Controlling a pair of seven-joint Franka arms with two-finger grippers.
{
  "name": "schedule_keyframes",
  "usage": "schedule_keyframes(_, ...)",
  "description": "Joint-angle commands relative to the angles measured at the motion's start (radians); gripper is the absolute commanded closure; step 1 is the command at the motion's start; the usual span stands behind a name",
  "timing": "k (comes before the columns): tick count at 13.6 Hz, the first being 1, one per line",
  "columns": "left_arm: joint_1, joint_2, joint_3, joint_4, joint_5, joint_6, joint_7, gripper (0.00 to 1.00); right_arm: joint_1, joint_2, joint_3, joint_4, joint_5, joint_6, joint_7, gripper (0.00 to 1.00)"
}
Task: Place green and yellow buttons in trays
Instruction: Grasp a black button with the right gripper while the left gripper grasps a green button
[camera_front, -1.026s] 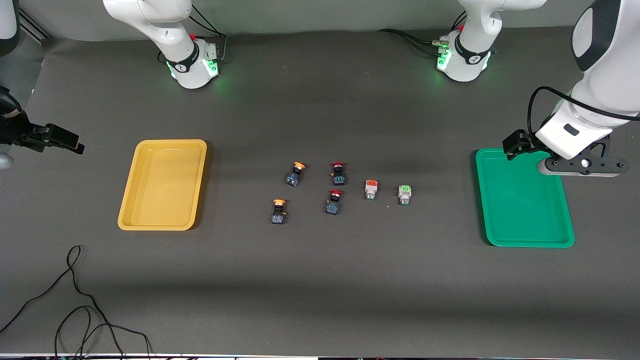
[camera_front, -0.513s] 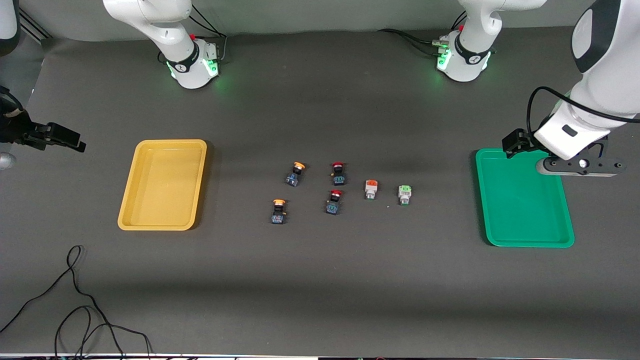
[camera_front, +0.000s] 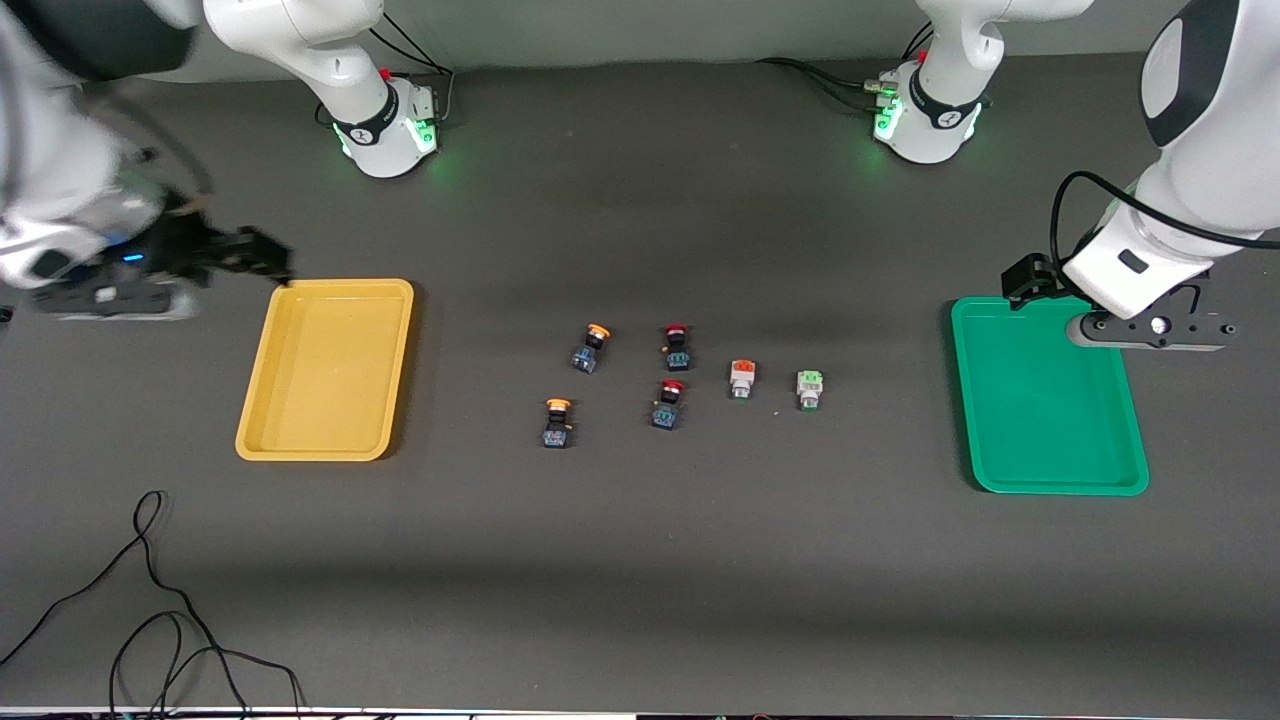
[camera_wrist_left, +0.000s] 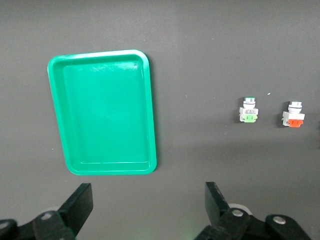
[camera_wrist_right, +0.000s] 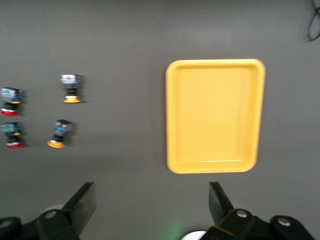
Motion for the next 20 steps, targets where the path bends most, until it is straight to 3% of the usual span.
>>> schedule_keyframes(1,-0.006,0.008,0.002,0.023,-0.012,-0.044,-0.004,0.00,0.146,0.028,-0.013,-0.010,0.002,0.070,0.219,0.00)
schedule_keyframes(4,-0.009,0.008,0.001,0.023,-0.019,-0.049,-0.034,0.00,0.275,0.078,-0.013,-0.004,0.048,0.138,0.412,0.00)
schedule_keyframes(7,-0.079,0.033,-0.007,0.023,-0.019,-0.043,-0.169,0.00,0.388,0.143,-0.013,0.021,0.051,0.213,0.589,0.00)
schedule_keyframes(10,-0.135,0.085,-0.009,0.023,-0.025,-0.008,-0.183,0.00,0.438,0.203,-0.015,-0.007,0.042,0.287,0.609,0.00)
schedule_keyframes(15,-0.205,0.240,-0.012,-0.015,-0.035,0.185,-0.303,0.00,0.447,0.248,-0.016,-0.304,0.037,0.682,0.609,0.00)
schedule_keyframes(20,-0.270,0.356,-0.013,-0.188,-0.041,0.536,-0.400,0.00,0.482,0.471,-0.021,-0.326,-0.010,0.894,0.690,0.00)
